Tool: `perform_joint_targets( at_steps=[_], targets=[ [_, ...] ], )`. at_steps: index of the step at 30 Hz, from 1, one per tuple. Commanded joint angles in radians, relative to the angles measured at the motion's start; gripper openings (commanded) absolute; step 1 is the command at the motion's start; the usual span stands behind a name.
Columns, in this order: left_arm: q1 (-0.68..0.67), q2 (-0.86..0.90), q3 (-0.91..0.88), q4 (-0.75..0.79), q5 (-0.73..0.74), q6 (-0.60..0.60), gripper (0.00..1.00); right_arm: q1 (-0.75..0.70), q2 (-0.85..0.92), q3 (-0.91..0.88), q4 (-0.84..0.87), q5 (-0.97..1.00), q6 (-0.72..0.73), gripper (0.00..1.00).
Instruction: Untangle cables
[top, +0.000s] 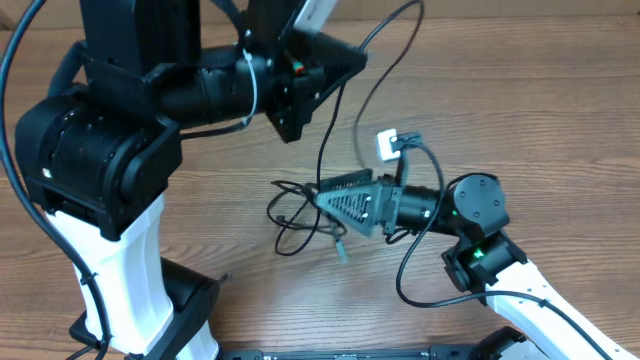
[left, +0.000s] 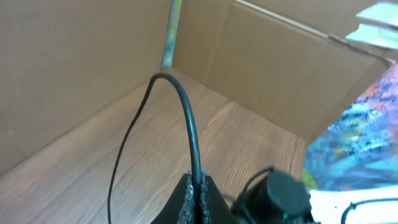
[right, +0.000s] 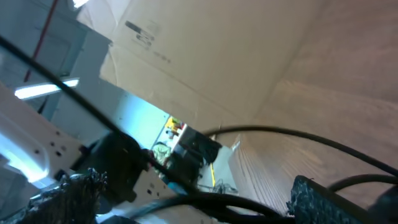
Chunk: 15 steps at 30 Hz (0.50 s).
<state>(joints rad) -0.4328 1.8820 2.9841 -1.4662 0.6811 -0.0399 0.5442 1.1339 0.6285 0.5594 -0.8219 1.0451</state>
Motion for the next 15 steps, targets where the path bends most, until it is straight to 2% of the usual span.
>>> perform_joint_targets(
  at_steps=[1,4,8,15],
  targets=[
    [-0.019,-0.005,0.007,0.029,0.019,-0.085,0.04,0.031,-0.01,0.016,-0.056,0.053,-0.065,0.97],
    [-0.041,-0.005,0.007,0.071,0.029,-0.167,0.04,0.045,-0.01,0.016,-0.171,0.139,-0.086,0.98],
    [-0.062,-0.005,0.007,0.149,0.111,-0.266,0.04,0.046,-0.002,0.016,-0.277,0.232,-0.09,1.0],
    [-0.058,-0.011,0.01,0.396,0.259,-0.427,0.04,0.045,0.056,0.016,-0.395,0.318,-0.109,1.0]
  ],
)
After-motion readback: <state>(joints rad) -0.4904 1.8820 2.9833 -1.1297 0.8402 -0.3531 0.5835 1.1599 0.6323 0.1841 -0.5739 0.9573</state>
